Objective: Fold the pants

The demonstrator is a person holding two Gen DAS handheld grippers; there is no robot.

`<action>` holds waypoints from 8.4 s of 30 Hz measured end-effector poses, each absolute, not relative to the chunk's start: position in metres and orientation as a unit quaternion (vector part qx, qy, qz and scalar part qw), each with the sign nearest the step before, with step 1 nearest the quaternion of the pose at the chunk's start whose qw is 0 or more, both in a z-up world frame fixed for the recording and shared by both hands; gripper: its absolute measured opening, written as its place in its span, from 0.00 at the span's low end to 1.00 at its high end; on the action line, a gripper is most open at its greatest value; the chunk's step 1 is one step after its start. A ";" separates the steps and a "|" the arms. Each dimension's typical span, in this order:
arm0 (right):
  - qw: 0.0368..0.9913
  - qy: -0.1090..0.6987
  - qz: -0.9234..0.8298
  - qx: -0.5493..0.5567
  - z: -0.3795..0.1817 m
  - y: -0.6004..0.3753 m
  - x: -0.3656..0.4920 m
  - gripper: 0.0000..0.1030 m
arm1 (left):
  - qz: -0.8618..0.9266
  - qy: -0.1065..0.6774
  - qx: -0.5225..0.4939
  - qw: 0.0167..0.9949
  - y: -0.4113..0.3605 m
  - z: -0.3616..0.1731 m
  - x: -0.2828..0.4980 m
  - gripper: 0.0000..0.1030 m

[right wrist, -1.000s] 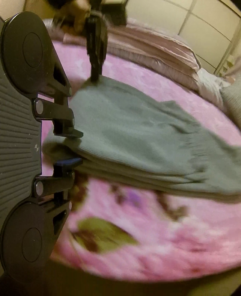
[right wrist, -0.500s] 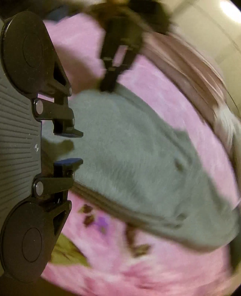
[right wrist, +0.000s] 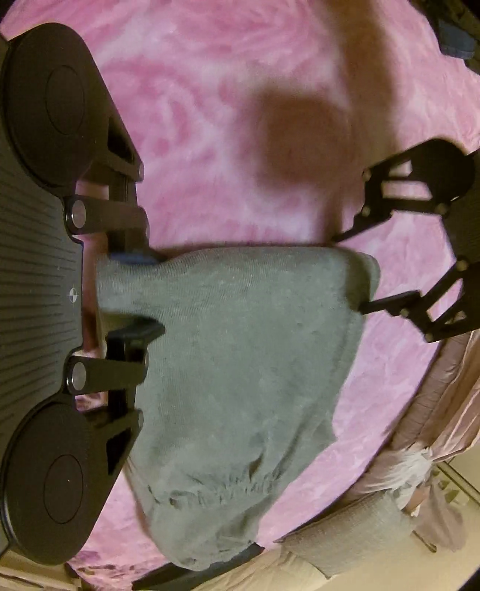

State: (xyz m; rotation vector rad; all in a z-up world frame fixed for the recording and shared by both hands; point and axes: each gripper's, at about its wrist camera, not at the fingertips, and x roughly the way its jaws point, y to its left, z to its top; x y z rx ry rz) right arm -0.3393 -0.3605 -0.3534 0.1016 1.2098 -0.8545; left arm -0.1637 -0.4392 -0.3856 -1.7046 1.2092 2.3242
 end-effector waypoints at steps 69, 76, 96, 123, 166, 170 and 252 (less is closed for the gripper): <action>0.713 0.256 -0.410 0.507 -0.260 -0.743 -0.732 0.24 | 0.756 -0.196 -0.592 -0.200 -0.829 -0.270 -0.432 0.27; 0.765 0.222 -0.379 0.472 -0.232 -0.717 -0.702 0.24 | 0.779 -0.218 -0.551 -0.203 -0.800 -0.248 -0.435 0.25; 0.744 0.253 -0.400 0.471 -0.255 -0.751 -0.713 0.35 | 0.752 -0.260 -0.540 -0.274 -0.799 -0.279 -0.448 0.28; 0.820 0.464 -0.281 0.182 -0.179 -0.576 -0.666 0.57 | 0.651 -0.396 -0.406 -0.504 -0.504 -0.204 -0.356 0.47; 0.801 0.442 0.110 -0.388 -0.330 -0.611 -0.687 0.74 | 0.561 -0.158 -0.525 -0.620 -0.461 -0.303 -0.575 0.85; 0.774 0.404 0.129 -0.469 -0.364 -0.620 -0.681 0.73 | 0.541 -0.104 -0.558 -0.621 -0.468 -0.331 -0.599 0.86; 0.834 0.371 0.009 -0.408 -0.329 -0.649 -0.639 0.98 | 0.591 -0.272 -0.529 -0.545 -0.580 -0.220 -0.477 0.28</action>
